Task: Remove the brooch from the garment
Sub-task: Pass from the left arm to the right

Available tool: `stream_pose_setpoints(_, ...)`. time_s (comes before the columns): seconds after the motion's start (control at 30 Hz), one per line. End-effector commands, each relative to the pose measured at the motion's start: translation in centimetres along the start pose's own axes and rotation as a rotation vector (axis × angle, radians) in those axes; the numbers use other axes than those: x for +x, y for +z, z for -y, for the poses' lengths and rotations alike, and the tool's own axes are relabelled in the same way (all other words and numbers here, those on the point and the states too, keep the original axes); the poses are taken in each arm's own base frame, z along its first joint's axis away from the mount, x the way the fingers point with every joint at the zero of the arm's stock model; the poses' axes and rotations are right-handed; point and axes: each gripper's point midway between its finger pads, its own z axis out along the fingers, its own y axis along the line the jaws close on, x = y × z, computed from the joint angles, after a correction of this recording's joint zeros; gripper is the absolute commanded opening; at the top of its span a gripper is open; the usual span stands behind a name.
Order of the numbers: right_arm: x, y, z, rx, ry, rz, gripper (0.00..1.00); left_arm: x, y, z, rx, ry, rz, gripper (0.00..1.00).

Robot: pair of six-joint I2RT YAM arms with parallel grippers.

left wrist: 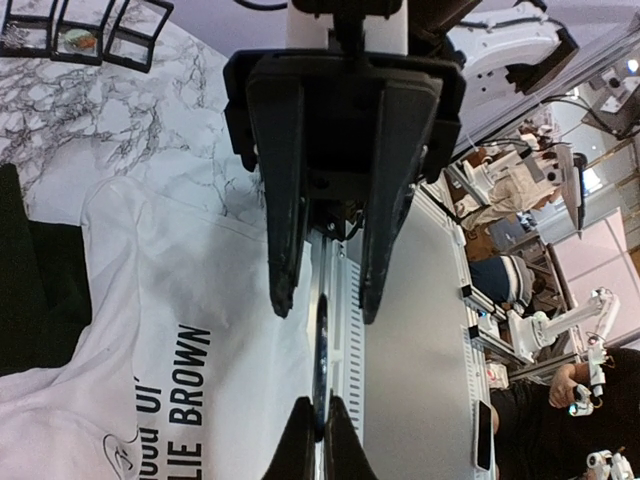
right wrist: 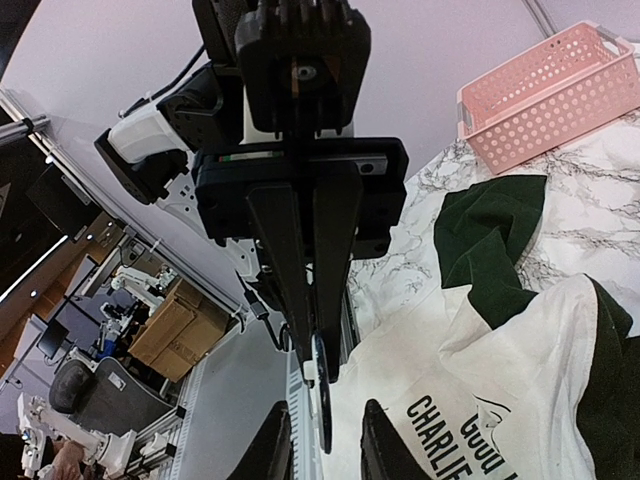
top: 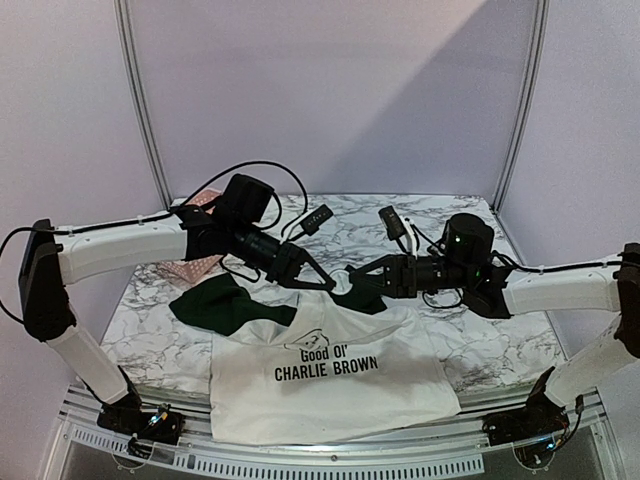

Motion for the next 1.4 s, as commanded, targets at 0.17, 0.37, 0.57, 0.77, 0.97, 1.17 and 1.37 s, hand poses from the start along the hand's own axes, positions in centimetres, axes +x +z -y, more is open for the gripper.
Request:
stream_pose_setpoints(0.17, -0.2, 0.3, 0.1, -0.011, 0.001, -0.013, 0.16, -0.1, 0.5, 0.3, -0.004, 0.017, -0.014, 0.00)
stream_pose_setpoints(0.37, -0.1, 0.5, 0.1, -0.016, 0.005, -0.024, 0.13, -0.1, 0.5, 0.1, -0.014, 0.017, -0.014, 0.00)
stream_pose_setpoints(0.57, 0.1, 0.8, 0.3, -0.011, 0.009, -0.042, 0.12, -0.1, 0.5, 0.1, -0.015, 0.017, -0.014, 0.00)
stream_pose_setpoints(0.77, 0.3, 1.0, 0.2, -0.013, 0.005, -0.049, 0.09, -0.2, 0.4, 0.1, -0.019, 0.020, -0.012, 0.00)
stream_pose_setpoints(0.97, 0.5, 1.4, 0.1, -0.011, 0.006, -0.064, 0.06, -0.2, 0.3, 0.1, -0.030, 0.022, -0.008, 0.00)
stream_pose_setpoints(1.17, 0.3, 1.5, 0.1, 0.001, -0.008, -0.056, 0.01, -0.3, 0.2, -0.1, -0.044, 0.026, -0.005, 0.00)
stream_pose_setpoints(1.37, -0.4, 1.0, 0.3, 0.050, -0.028, -0.016, 0.00, -0.5, 0.0, -0.7, -0.086, 0.027, 0.005, 0.03)
